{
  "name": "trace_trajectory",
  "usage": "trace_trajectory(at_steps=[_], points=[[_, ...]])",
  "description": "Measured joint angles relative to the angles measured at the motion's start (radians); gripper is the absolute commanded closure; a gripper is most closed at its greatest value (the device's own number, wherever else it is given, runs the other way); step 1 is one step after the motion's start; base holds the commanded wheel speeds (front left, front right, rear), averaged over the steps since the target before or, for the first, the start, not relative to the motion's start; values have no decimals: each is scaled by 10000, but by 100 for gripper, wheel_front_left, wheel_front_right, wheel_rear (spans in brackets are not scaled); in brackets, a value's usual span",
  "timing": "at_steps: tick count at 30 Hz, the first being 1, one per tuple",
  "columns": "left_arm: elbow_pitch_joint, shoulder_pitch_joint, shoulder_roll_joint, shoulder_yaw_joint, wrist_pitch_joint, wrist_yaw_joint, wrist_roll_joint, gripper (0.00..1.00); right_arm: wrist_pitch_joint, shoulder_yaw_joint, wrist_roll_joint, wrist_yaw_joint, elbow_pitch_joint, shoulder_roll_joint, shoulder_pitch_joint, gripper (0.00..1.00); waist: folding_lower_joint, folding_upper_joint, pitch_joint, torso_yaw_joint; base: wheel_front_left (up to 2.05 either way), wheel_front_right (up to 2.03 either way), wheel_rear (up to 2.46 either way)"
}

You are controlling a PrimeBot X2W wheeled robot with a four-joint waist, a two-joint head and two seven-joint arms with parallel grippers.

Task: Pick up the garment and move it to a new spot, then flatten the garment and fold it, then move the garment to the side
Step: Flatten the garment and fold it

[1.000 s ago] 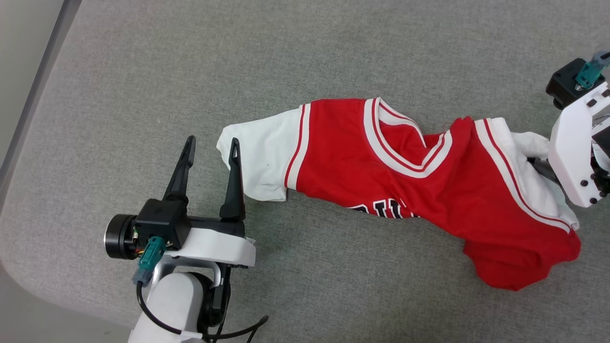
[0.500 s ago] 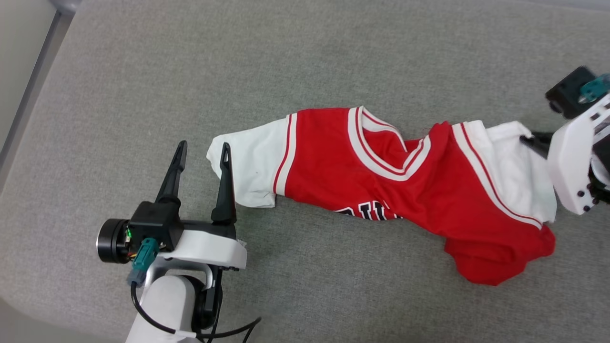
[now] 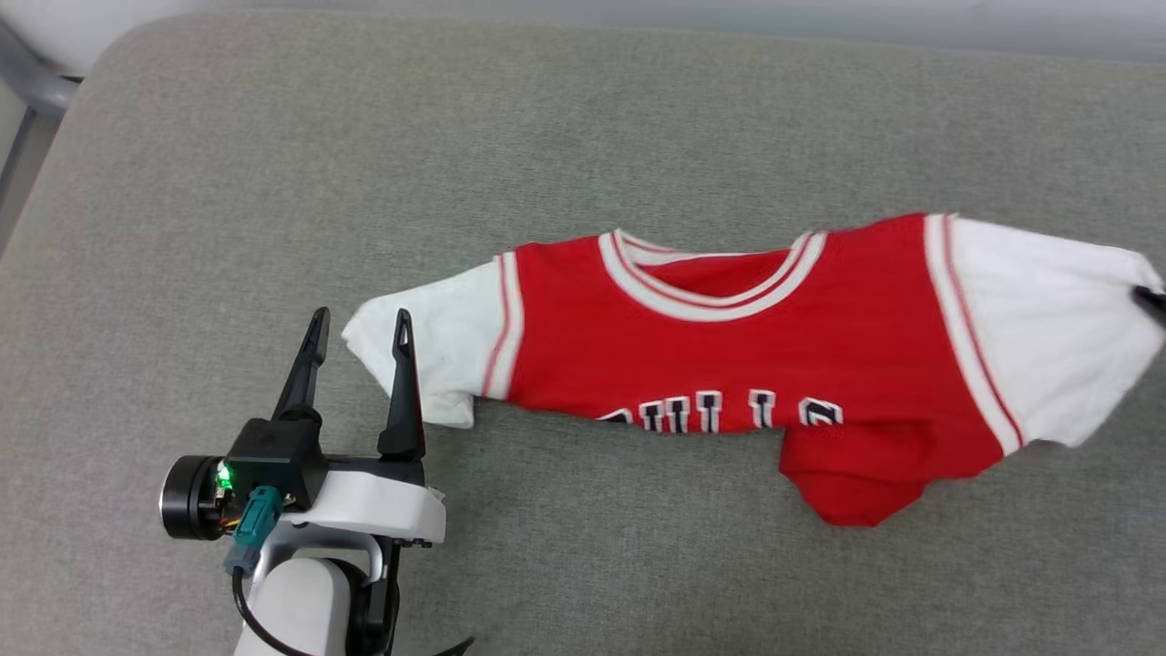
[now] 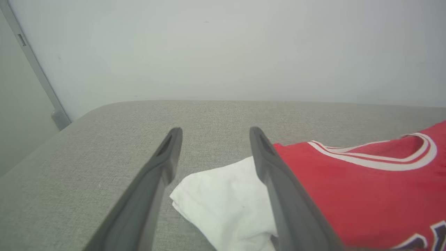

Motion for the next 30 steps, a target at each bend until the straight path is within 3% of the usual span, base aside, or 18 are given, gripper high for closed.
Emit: trace_trajectory(at_steps=[9, 14, 21, 22, 23, 30], points=[[2, -198, -36, 10, 0, -174, 125, 0, 341, -2207, 4, 0, 1634, -54, 1493, 100, 0, 0, 329, -188, 0, 0, 0], [123, -322, -59, -38, 0, -222, 136, 0, 821, -2487, -272, 0, 2765, 554, 1702, 100, 0, 0, 515, -81, 0, 0, 0], [336, -369, -77, 35, 0, -222, 148, 0, 426, -2736, -541, -6, 3484, 1237, 1748, 100, 0, 0, 377, -38, 0, 0, 0], [362, -360, -75, 75, 0, -224, 150, 0, 226, -2771, -623, -6, 3486, 1306, 1729, 59, 0, 0, 318, -65, 0, 0, 0], [405, -347, -75, 119, 0, -238, 157, 0, 25, -2775, -727, -6, 3475, 1354, 1734, 0, 0, 0, 250, -93, 0, 0, 0], [581, -217, -4, 397, 0, -362, 226, 0, -1988, -3279, -1561, -2, 2759, 1605, 1954, 0, 0, 0, -328, -349, 0, 0, 0]])
